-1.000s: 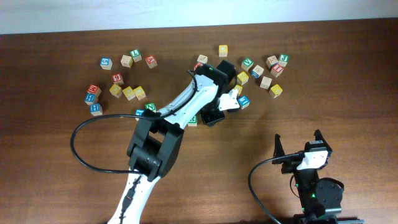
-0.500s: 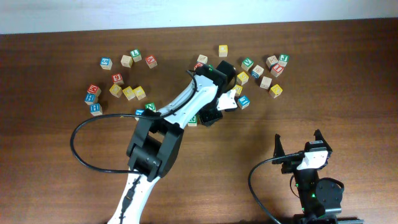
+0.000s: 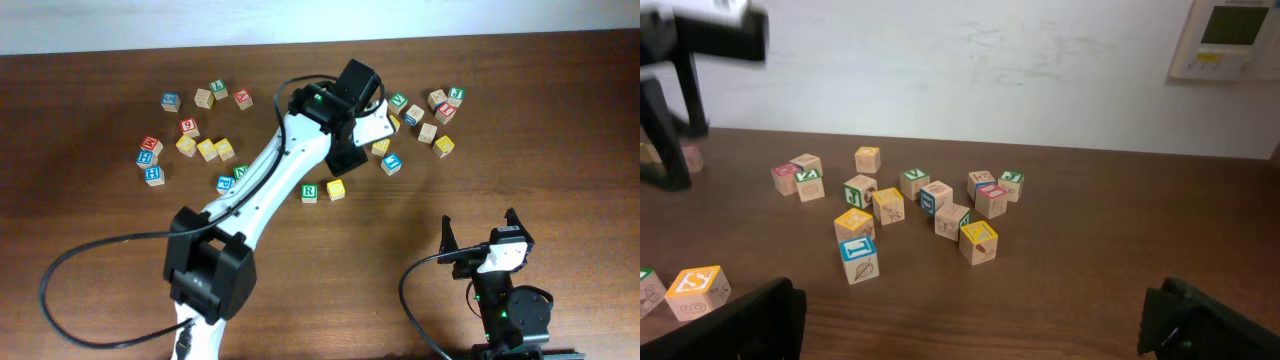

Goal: Spell out RSS

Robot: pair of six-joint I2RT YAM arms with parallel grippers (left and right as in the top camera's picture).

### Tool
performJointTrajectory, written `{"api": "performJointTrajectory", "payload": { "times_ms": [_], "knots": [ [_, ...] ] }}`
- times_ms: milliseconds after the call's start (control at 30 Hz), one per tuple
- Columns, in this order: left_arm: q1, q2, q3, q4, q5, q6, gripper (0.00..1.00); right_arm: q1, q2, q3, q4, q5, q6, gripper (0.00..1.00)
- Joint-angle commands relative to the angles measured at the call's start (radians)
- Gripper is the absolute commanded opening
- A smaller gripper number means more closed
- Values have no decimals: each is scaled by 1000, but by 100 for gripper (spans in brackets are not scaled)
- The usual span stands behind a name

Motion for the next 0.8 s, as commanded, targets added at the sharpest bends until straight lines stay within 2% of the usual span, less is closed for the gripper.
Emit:
{"api": "performJointTrajectory", "payload": {
  "times_ms": [0, 67, 133, 200, 267, 367, 467, 500, 600, 733, 767],
  "knots": [
    [2, -60, -5, 4, 23, -183, 78, 6, 0, -5, -5, 2, 4, 98],
    [0, -61, -5, -3, 64, -212, 87, 6, 0, -5, -5, 2, 4, 98],
    [-1, -61, -5, 8, 119, -213, 89, 6, 0, -5, -5, 2, 4, 98],
    [-1, -61, -5, 29, 125, -288, 89, 6, 0, -5, -5, 2, 4, 98],
    [2, -61, -5, 48, 121, -435, 88, 6, 0, -5, -5, 2, 4, 98],
    [14, -61, -5, 53, 71, -753, 76, 6, 0, -5, -5, 2, 4, 98],
    [19, -61, -5, 14, -70, -1102, 80, 6, 0, -5, -5, 2, 4, 98],
    [19, -61, -5, 0, -120, -1167, 80, 6, 0, -5, -5, 2, 4, 98],
    [19, -60, -10, -43, -171, -1286, 80, 6, 0, -5, -5, 2, 4, 98],
    [19, -60, -58, -56, -172, -1339, 80, 6, 0, -5, -5, 2, 4, 98],
    [19, -60, -85, -51, -171, -1384, 79, 6, 0, -5, -5, 2, 4, 98]
  ]
}}
